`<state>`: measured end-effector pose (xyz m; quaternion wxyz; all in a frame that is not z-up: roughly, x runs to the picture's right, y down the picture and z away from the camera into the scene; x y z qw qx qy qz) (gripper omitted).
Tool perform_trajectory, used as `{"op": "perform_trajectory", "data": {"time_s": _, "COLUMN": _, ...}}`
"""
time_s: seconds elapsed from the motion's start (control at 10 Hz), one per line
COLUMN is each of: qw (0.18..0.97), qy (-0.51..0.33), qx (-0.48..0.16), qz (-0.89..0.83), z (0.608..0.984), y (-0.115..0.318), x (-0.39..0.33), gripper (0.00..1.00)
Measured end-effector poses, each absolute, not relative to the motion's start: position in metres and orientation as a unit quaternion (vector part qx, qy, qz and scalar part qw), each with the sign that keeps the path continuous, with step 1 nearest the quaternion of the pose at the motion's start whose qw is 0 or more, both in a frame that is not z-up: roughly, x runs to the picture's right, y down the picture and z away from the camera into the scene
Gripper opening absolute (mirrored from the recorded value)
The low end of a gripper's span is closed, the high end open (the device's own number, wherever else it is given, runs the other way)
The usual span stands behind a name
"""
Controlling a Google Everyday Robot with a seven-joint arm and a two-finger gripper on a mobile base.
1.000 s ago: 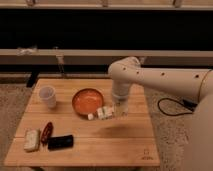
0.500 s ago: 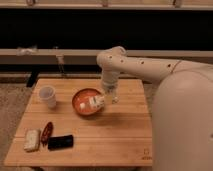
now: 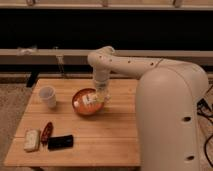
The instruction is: Place the bottle in the ceramic bowl
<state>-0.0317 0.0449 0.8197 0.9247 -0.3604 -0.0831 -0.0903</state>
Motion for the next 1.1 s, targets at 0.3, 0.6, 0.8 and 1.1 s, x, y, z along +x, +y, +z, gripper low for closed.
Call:
{"op": "perform_trajectory", "data": {"time_s": 0.3, "qw": 0.926, "qy": -0.079, "qx": -0.360, "qz": -0.086, "z": 0.835, "y": 0.044, "x": -0.035, "gripper": 0.80}}
{"op": "perform_trajectory", "data": {"time_s": 0.6, "qw": 0.927, "qy": -0.081, "qx": -0.356, "qz": -0.080, "z": 0.844, "y": 0.035, "x": -0.033, "gripper": 0.80}}
{"op": "perform_trajectory", "data": {"time_s": 0.8, "qw": 0.928, "qy": -0.081, "qx": -0.356, "qz": -0.080, "z": 0.844, "y": 0.034, "x": -0.032, "gripper": 0.80}}
{"op": "perform_trajectory", "data": {"time_s": 1.1, "qw": 0.928, "qy": -0.081, "qx": -0.356, "qz": -0.080, "z": 0.844, "y": 0.034, "x": -0.033, "gripper": 0.80}}
